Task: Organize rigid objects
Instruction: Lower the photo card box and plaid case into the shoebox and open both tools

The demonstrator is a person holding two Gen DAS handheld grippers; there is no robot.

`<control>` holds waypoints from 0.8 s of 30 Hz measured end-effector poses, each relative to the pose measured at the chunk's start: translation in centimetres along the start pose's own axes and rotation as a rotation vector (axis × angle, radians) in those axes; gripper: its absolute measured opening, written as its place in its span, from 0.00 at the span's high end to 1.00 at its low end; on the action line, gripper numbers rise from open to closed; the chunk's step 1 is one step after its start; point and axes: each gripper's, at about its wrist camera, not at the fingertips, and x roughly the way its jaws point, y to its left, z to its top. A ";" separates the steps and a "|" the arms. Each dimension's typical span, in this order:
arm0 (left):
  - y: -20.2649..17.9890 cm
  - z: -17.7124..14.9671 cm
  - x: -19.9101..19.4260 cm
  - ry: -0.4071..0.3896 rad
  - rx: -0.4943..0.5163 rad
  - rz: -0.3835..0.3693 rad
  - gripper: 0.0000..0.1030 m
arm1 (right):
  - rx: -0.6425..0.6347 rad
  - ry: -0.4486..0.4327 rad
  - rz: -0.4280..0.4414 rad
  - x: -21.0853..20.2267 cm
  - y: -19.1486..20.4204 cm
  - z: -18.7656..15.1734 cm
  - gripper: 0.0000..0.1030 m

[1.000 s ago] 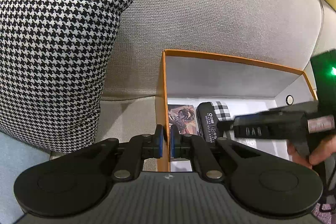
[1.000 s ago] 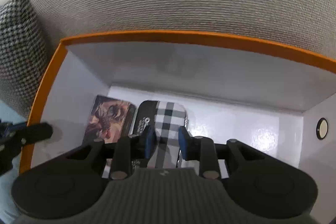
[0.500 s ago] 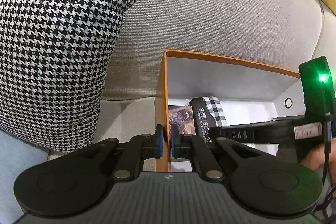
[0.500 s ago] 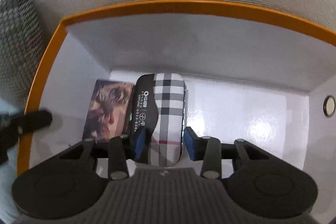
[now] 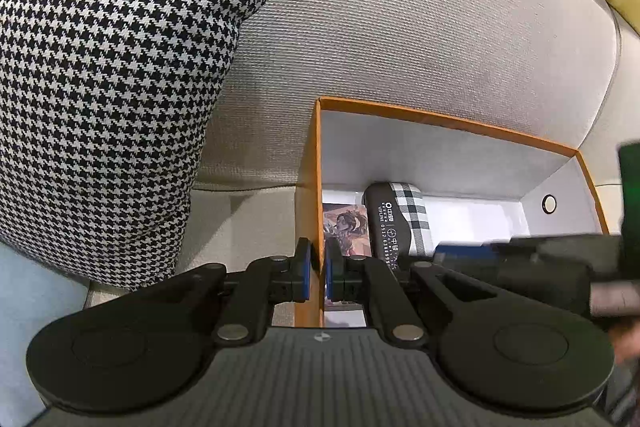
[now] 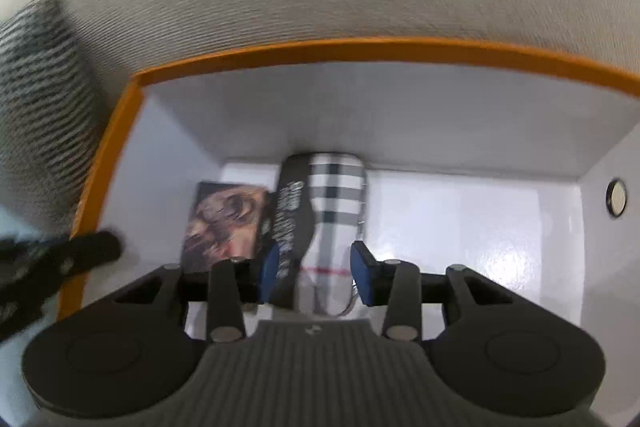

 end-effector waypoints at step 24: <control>1.8 -1.4 -0.7 -0.076 -0.073 -0.057 0.92 | -0.030 0.110 0.083 1.7 4.1 0.0 0.89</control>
